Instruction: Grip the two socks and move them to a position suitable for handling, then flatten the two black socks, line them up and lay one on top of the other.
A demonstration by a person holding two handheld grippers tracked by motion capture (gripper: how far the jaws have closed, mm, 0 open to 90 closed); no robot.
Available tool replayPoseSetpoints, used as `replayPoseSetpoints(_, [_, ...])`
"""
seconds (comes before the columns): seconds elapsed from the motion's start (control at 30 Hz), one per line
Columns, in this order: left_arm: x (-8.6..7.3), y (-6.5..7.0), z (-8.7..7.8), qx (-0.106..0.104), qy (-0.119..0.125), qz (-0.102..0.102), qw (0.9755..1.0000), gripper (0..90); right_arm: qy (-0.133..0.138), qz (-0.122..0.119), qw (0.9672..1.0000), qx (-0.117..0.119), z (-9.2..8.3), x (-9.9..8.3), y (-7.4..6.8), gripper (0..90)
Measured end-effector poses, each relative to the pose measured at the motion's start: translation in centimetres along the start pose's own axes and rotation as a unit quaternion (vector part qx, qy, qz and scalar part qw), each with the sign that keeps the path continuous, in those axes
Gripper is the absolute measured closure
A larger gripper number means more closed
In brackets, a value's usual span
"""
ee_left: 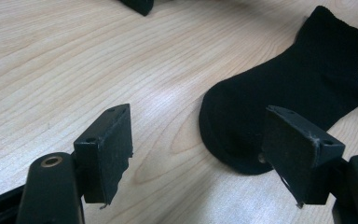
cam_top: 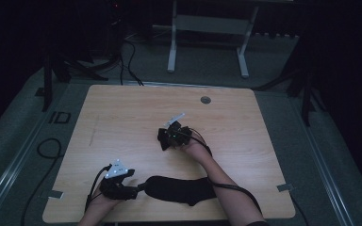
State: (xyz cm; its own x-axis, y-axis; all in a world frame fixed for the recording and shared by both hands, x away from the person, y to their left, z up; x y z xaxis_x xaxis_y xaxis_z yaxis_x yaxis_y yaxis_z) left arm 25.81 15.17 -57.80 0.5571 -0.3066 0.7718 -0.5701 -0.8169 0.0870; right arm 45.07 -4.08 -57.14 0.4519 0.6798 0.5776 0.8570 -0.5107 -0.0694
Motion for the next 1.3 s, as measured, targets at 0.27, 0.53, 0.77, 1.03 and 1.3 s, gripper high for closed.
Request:
replayPoseSetpoints(0.27, [0.3,-0.6,0.0,0.0,0.001,-0.019,0.9998,26.0,0.032,0.01,0.9992,0.024,-2.4,0.3,-0.1,77.9])
replayPoseSetpoints(0.53, [4.1,-1.2,0.6,0.007,0.017,-0.018,0.9997,33.4,0.082,-0.028,0.9935,0.074,-8.2,-1.5,-2.8,77.7])
replayPoseSetpoints(0.77, [8.7,0.3,1.0,-0.016,0.047,0.03,0.9983,40.6,0.101,-0.058,0.9901,0.079,-10.6,-3.5,-5.0,77.6])
replayPoseSetpoints(1.03, [10.8,1.0,2.5,-0.056,0.033,0.06,0.9961,43.0,0.111,-0.082,0.9873,0.079,-12.1,-4.7,-6.3,77.4])
replayPoseSetpoints(1.3, [11.5,1.4,3.5,-0.1,0.02,0.057,0.9932,44.2,0.11,-0.092,0.9865,0.079,-12.1,-4.7,-6.7,77.3])
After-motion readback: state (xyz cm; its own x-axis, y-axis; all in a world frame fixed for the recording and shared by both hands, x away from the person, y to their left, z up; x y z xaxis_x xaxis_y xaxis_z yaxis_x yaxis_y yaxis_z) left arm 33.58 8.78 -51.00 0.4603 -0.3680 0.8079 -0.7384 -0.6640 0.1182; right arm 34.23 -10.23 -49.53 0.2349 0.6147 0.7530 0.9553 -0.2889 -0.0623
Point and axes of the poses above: each handheld gripper's, and its own axes: z roughly forward along the jaws, x roughly out of its top, y roughly to its right, the point moved 3 cm from there along z, roughly forward along the jaws, and after that the axes turned 9 degrees about x, right-handed, at the moved point
